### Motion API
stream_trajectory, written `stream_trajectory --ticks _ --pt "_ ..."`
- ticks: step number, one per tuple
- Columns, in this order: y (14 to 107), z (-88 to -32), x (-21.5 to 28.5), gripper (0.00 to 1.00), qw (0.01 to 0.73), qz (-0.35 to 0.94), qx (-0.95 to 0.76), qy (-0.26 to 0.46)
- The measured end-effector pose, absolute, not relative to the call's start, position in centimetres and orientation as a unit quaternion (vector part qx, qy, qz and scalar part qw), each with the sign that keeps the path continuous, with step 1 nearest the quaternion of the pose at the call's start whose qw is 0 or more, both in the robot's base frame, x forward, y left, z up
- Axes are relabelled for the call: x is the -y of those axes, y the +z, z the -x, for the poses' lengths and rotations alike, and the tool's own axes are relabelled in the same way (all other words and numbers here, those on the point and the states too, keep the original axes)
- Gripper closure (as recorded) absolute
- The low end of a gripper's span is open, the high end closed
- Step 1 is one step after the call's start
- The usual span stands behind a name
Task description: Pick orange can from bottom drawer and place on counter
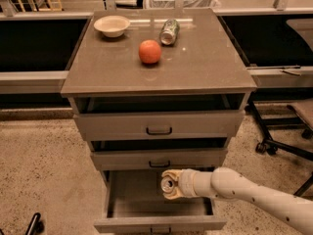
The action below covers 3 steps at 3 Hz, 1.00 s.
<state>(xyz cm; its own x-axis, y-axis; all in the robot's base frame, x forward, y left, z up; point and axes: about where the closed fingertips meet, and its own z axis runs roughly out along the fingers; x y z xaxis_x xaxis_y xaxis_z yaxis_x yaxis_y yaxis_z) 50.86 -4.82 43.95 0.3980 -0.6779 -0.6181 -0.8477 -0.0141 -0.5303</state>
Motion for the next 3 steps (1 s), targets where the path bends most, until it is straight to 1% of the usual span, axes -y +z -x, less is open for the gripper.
stream_trajectory --ticks 1,2,3 --pt "46.5 -52.9 5.2 1.0 0.473 0.674 -0.561 0.08" --pt "53.3 -54.8 8.0 1.0 0.533 0.618 -0.569 0.098" --pt "54.0 -53.1 7.4 1.0 0.531 0.626 -0.556 0.13"
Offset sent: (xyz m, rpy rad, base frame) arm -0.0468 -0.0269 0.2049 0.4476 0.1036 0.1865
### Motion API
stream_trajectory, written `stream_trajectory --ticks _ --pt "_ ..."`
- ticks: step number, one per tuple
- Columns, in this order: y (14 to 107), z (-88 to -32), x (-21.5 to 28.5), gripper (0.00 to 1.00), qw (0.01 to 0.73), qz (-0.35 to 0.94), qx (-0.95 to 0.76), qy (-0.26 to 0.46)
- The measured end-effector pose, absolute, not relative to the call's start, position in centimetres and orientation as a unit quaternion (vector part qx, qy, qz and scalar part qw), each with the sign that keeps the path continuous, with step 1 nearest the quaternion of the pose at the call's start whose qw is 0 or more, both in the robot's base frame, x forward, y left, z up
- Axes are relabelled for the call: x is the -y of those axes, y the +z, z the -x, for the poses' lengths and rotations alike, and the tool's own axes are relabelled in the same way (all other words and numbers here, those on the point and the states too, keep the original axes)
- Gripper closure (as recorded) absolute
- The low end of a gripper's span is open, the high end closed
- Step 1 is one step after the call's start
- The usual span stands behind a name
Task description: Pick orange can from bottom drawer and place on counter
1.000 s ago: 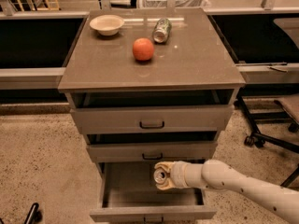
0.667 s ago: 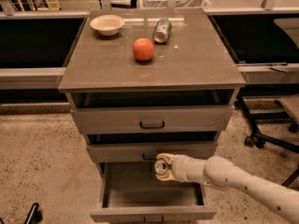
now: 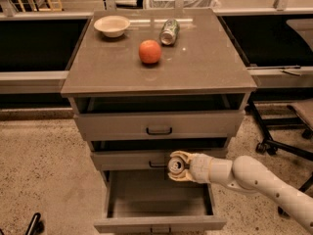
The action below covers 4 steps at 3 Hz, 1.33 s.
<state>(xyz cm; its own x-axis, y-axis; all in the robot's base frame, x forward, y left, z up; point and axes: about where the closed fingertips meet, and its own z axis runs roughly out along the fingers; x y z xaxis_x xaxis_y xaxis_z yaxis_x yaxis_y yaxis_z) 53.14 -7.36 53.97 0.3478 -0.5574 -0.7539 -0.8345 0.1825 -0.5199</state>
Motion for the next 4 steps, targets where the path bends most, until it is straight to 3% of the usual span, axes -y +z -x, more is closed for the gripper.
stream_trajectory --ticks 2,4 --pt "55.2 -52.9 7.4 1.0 0.542 0.626 -0.539 0.155" --pt "62.9 -55.3 9.5 1.0 0.575 0.639 -0.461 0.221"
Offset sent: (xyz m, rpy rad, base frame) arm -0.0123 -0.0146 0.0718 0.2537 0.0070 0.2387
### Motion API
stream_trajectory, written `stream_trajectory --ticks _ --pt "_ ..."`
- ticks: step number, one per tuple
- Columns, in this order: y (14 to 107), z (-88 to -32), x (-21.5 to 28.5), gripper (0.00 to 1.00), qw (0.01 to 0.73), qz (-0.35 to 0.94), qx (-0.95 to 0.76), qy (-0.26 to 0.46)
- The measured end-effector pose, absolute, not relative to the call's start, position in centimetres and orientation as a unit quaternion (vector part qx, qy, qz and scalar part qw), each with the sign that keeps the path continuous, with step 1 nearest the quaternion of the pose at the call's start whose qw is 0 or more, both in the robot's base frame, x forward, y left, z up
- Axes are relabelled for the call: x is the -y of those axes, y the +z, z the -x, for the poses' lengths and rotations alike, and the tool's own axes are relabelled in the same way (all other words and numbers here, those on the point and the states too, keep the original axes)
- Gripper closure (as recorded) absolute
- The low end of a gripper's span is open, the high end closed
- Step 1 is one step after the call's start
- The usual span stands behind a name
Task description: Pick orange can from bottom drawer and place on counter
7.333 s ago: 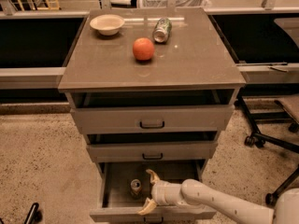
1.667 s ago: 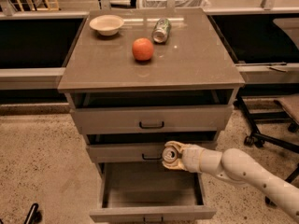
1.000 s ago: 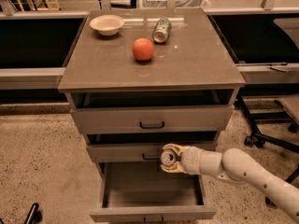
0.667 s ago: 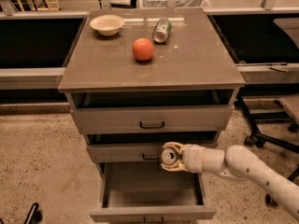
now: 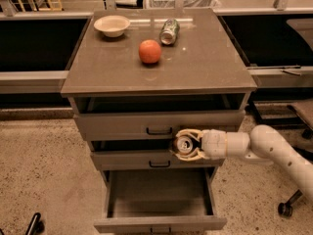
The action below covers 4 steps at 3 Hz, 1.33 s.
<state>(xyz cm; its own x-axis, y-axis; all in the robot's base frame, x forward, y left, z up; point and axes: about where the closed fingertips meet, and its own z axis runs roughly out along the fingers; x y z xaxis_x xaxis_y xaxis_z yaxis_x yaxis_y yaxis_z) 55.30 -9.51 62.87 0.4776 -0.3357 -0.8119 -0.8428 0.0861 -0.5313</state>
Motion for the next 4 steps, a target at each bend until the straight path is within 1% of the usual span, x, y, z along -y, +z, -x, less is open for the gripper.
stream_trajectory --ticks 1,2,3,4 --pt "63.4 -53.5 9.1 1.0 0.566 0.653 -0.436 0.251" --pt "63.9 -53.7 8.7 1.0 0.56 0.66 -0.43 0.257" --pt "65.8 -51.9 8.5 1.0 0.535 0.664 -0.439 0.285" --pt "68.7 -48.8 8.1 1.0 0.49 0.66 -0.471 0.32"
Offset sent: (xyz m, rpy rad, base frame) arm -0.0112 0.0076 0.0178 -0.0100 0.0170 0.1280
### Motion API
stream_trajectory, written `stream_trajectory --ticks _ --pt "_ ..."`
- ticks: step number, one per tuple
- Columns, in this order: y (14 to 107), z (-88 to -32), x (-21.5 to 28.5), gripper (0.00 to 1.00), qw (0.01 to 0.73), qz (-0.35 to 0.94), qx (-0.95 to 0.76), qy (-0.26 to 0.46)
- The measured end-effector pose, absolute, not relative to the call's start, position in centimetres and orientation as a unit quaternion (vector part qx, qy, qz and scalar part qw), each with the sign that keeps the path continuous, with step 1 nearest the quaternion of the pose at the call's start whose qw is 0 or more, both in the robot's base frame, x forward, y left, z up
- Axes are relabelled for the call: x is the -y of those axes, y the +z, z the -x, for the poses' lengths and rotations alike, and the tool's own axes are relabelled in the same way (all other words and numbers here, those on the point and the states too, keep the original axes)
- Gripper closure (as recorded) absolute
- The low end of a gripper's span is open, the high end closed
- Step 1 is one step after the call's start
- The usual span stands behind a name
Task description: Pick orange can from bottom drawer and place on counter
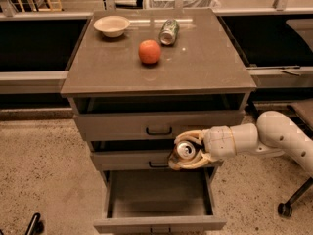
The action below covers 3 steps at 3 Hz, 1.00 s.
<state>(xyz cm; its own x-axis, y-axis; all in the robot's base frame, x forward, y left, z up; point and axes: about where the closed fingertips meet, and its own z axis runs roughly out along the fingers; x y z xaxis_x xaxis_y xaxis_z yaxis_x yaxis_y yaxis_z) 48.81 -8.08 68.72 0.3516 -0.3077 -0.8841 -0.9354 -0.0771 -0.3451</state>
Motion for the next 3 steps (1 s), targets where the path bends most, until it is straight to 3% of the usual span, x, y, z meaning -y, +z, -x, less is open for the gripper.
stream_trajectory --ticks 1,3 --pt "71.1 -46.9 7.2 1.0 0.465 0.649 -0.487 0.353" --pt "72.8 -47.6 6.6 1.0 0.475 0.639 -0.508 0.328"
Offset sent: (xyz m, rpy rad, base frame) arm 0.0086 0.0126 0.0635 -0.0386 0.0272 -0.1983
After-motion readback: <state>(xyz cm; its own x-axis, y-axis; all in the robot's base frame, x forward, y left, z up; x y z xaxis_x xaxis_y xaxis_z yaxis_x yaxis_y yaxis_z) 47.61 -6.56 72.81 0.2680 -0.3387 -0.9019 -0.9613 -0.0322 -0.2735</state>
